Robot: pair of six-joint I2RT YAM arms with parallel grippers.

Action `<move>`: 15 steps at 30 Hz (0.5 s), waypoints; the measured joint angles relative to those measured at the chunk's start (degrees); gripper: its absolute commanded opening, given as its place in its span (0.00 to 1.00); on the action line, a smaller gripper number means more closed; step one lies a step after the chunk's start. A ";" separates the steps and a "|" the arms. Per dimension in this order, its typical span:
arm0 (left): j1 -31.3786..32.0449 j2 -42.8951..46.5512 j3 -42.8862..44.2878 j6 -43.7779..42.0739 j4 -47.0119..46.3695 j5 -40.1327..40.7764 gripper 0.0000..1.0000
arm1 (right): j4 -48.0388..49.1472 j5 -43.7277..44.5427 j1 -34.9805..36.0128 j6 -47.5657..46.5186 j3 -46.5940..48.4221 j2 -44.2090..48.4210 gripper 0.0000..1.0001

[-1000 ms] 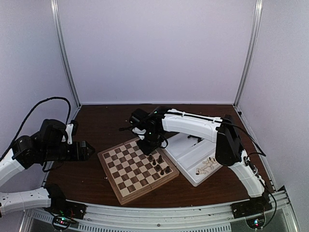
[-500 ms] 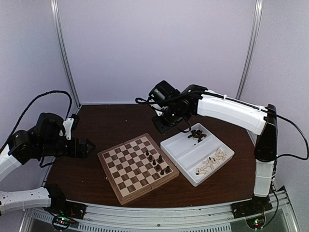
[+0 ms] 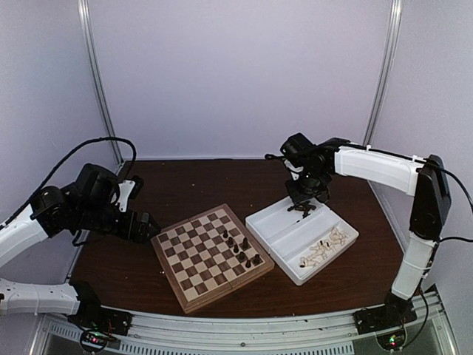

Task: Set up the chess pieces on the board
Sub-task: Pick up the chess piece from the storage box.

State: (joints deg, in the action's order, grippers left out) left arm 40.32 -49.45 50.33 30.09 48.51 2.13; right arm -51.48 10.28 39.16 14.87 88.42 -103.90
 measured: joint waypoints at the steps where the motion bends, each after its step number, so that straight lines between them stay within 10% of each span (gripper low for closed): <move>1: 0.00 -0.63 0.50 -0.50 -0.04 -0.11 0.98 | 0.35 -0.39 -1.05 0.50 0.00 -0.04 0.34; 15: 0.00 -3.28 2.84 -3.48 -0.04 0.61 0.97 | 4.63 4.26 -3.41 21.88 4.52 -8.22 0.32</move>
State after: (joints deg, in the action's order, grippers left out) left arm 40.32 -52.73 53.17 26.61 48.47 2.74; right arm -46.85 14.55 35.75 36.75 92.95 -112.12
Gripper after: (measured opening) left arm 0.976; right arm 0.333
